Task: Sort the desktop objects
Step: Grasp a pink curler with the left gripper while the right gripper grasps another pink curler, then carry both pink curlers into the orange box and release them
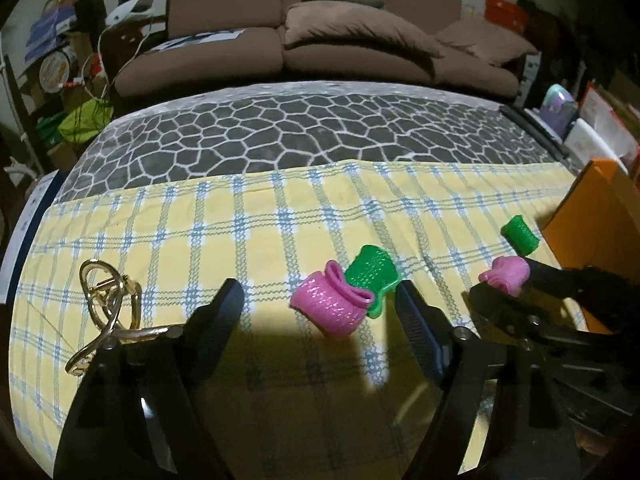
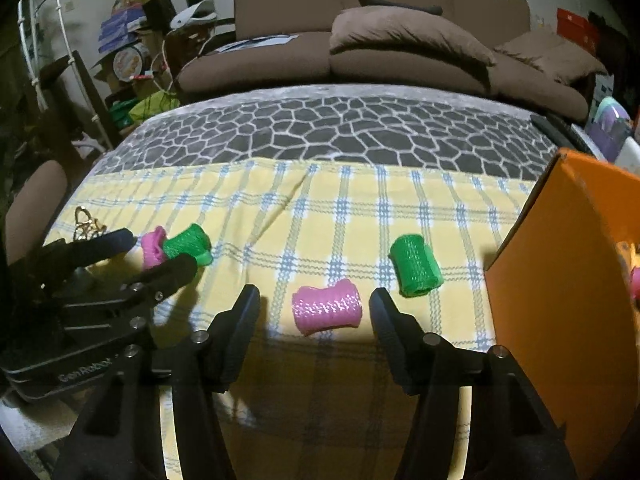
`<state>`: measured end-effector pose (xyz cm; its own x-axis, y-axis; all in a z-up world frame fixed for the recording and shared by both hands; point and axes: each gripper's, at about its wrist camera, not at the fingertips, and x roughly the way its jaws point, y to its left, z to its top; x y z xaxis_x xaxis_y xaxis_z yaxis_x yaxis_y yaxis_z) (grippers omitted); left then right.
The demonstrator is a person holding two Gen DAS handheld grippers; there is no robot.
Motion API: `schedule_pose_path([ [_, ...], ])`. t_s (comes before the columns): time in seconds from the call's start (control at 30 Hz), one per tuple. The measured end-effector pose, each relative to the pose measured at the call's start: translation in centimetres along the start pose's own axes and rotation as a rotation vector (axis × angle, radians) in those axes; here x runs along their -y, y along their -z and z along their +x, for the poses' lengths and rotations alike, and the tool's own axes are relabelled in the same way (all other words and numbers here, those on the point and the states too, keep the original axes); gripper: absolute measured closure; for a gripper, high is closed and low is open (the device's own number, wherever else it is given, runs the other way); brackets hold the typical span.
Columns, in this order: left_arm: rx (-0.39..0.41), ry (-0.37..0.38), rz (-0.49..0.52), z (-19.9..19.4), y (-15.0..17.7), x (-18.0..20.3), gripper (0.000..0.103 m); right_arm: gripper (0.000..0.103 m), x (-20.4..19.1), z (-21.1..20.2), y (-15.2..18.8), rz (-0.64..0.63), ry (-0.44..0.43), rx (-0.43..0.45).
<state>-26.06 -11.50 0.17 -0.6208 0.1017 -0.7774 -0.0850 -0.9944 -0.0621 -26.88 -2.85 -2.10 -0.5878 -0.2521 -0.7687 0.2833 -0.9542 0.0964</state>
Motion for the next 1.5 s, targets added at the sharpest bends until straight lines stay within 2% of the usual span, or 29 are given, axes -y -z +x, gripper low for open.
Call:
schedule_pose_path([
  [0.03, 0.0, 0.009, 0.001, 0.0, 0.0, 0.0, 0.055, 0.056, 0.1, 0.2, 0.1, 0.0, 0.0, -0.002],
  [0.07, -0.009, 0.034, -0.008, 0.2, 0.0, -0.1, 0.062, 0.059, 0.1, 0.1, 0.2, -0.004, 0.006, 0.008],
  [0.1, -0.01, 0.052, -0.022, 0.2, 0.0, -0.3, 0.064, 0.061, 0.2, 0.1, 0.2, -0.003, 0.005, 0.009],
  [0.13, -0.005, 0.057, -0.033, 0.2, 0.1, -0.6, 0.067, 0.069, 0.4, 0.0, 0.1, 0.004, -0.001, 0.011],
  [0.2, -0.001, 0.074, -0.055, 0.0, 0.1, -1.0, 0.069, 0.071, 0.6, -0.1, 0.1, 0.014, -0.018, 0.016],
  [0.4, 0.004, 0.144, -0.148, -0.9, 0.5, -3.1, 0.07, 0.071, -0.1, -1.1, -0.3, 0.002, -0.033, 0.026],
  [0.7, 0.051, 0.167, -0.151, -5.6, -1.3, -2.6, 0.07, 0.071, -0.6, -5.9, -2.4, 0.002, -0.061, 0.094],
  [0.93, 0.113, 0.202, -0.099, -10.6, -3.3, 1.0, 0.07, 0.071, -0.1, -10.5, -3.4, 0.006, -0.063, 0.144],
  [1.03, 0.117, 0.215, -0.088, -11.8, -3.7, 2.6, 0.07, 0.071, 0.5, -12.1, -3.5, 0.007, -0.05, 0.158],
  [1.2, 0.111, 0.219, -0.057, -12.7, -3.6, 5.3, 0.07, 0.071, 2.2, -14.3, -3.1, 0.036, -0.033, 0.171],
  [1.5, 0.109, 0.278, -0.015, -13.8, -3.3, 11.3, 0.07, 0.071, 6.1, -17.6, -1.7, 0.074, 0.015, 0.186],
])
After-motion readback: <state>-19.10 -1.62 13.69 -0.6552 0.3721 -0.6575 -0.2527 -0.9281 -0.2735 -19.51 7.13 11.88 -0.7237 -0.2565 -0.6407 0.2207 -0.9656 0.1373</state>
